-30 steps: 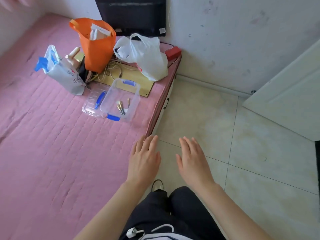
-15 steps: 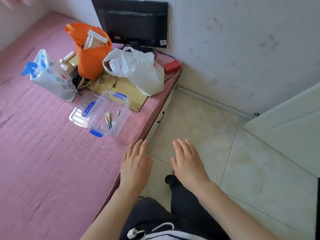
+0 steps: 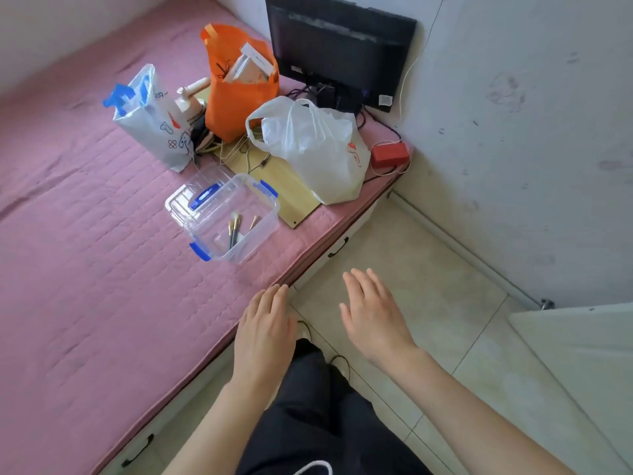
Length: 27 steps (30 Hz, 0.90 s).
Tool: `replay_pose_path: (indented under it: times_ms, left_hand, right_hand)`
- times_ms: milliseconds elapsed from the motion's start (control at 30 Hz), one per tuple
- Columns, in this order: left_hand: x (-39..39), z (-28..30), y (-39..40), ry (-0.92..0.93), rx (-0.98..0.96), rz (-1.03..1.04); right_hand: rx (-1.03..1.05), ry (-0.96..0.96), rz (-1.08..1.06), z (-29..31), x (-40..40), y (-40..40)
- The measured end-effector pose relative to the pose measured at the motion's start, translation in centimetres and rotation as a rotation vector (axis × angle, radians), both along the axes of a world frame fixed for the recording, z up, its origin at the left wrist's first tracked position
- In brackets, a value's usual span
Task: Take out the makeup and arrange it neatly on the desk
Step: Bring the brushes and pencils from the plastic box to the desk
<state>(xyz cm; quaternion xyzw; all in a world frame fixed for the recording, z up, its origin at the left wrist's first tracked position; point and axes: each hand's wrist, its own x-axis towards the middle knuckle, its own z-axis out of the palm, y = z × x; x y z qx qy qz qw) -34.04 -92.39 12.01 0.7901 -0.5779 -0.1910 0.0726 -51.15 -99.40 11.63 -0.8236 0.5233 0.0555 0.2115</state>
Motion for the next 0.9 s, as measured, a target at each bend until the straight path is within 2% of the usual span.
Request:
replay_pose_path:
  times_ms: [500,900]
  left_hand:
    - [11.7,-3.9,-10.5,0.025,0.049,0.252]
    - [19.2,-10.5,-17.3,0.058,0.134,0.356]
  right_hand:
    - [0.009,0.036,0.294,-3.2,12.5,-13.6]
    - [0.109,0.025,0.405,-9.6,22.9,-21.5]
